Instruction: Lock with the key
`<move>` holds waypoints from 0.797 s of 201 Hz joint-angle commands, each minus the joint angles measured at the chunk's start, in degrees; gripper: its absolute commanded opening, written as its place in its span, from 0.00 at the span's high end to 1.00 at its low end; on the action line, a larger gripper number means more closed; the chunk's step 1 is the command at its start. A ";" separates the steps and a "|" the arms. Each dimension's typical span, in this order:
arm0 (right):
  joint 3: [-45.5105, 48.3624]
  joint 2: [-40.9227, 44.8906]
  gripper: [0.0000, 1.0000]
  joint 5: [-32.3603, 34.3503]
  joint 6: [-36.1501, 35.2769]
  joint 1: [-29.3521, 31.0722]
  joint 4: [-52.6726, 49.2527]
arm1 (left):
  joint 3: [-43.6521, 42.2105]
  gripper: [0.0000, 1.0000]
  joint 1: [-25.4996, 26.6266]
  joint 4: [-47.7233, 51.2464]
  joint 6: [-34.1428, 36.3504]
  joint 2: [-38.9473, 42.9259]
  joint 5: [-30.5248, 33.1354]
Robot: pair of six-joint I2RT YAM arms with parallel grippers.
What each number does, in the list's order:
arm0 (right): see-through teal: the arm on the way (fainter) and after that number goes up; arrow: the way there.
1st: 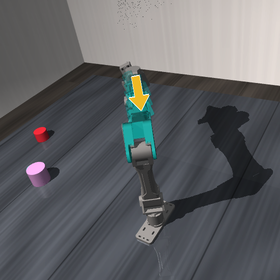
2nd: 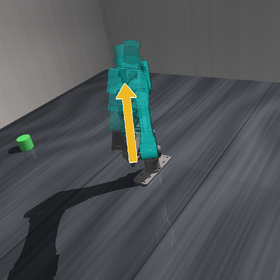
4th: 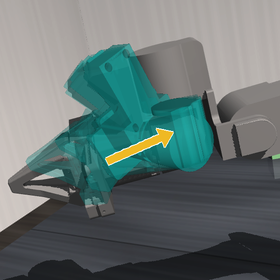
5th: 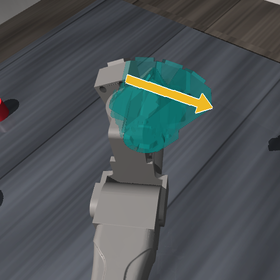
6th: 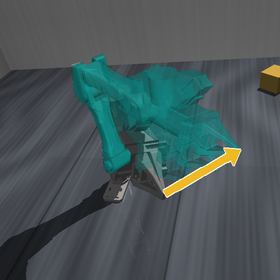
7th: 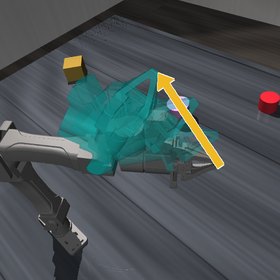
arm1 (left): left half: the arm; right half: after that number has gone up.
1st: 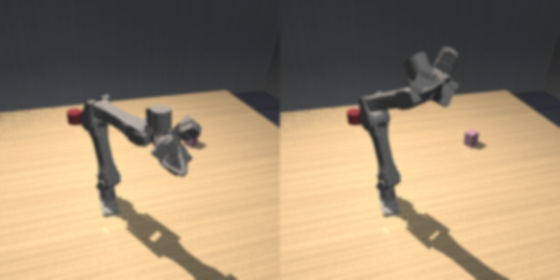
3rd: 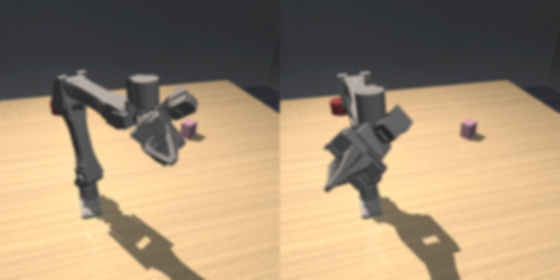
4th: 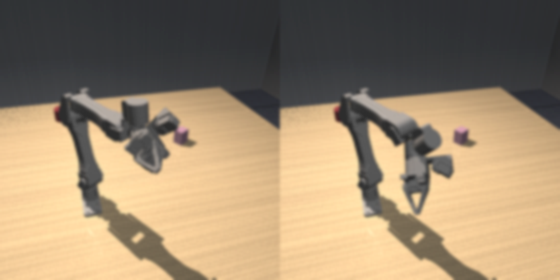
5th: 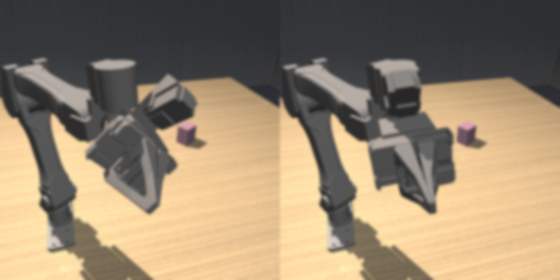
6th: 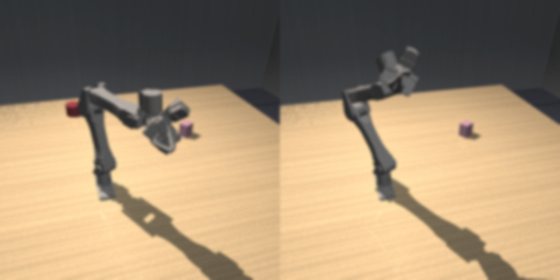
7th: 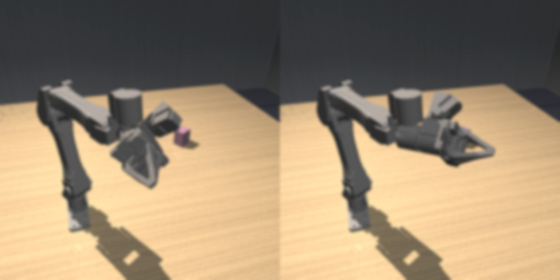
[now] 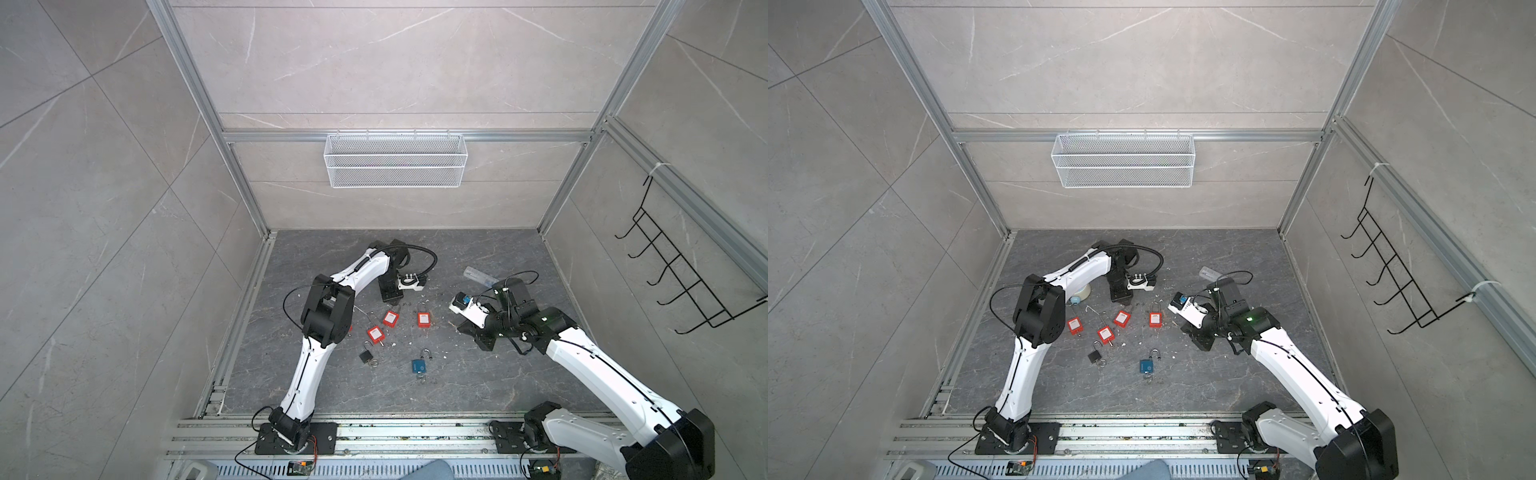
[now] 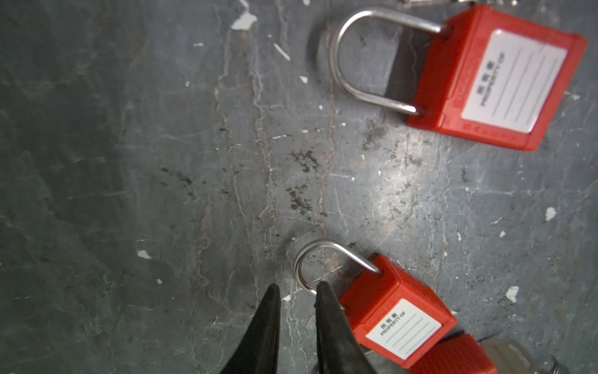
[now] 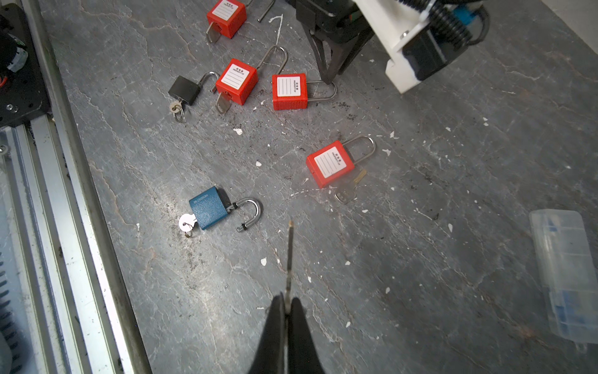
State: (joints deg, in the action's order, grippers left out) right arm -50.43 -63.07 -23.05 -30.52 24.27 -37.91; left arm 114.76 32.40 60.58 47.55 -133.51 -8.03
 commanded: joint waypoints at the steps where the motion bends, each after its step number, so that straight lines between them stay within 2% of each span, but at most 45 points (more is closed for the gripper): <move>1: 0.69 -0.73 1.00 -1.41 2.39 0.48 1.29 | 1.61 0.74 -0.40 -1.08 -4.14 0.37 -3.10; 29: 0.25 -1.73 1.00 -1.47 7.30 0.82 3.21 | 0.45 0.72 -1.93 -4.07 -8.97 2.68 -5.39; 51: -0.82 -4.11 1.00 -0.56 16.29 2.10 6.16 | -5.38 0.71 -4.75 -10.51 -15.80 7.66 -8.85; 77: -1.98 -8.81 1.00 1.04 27.32 6.43 10.88 | -14.72 0.70 -7.29 -16.72 -22.50 14.06 -11.74; 94: -3.38 -12.63 1.00 3.43 37.65 8.55 15.03 | -19.26 0.71 -7.44 -19.15 -28.71 16.45 -7.86; 113: -5.46 -17.40 1.00 7.71 48.82 10.45 17.87 | -19.40 0.74 -7.54 -16.45 -34.85 15.91 -3.80; 132: -7.32 -21.75 1.00 10.39 56.16 11.90 20.43 | -20.64 0.77 -7.35 -16.00 -39.74 15.40 -1.37; 160: -8.39 -26.73 1.00 9.77 63.92 13.02 25.69 | -22.97 0.77 -6.81 -16.64 -44.20 15.56 1.79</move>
State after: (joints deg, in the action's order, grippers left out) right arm -56.71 -86.43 -15.40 21.26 36.27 -18.37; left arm 93.34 24.95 44.27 11.35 -119.42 -10.00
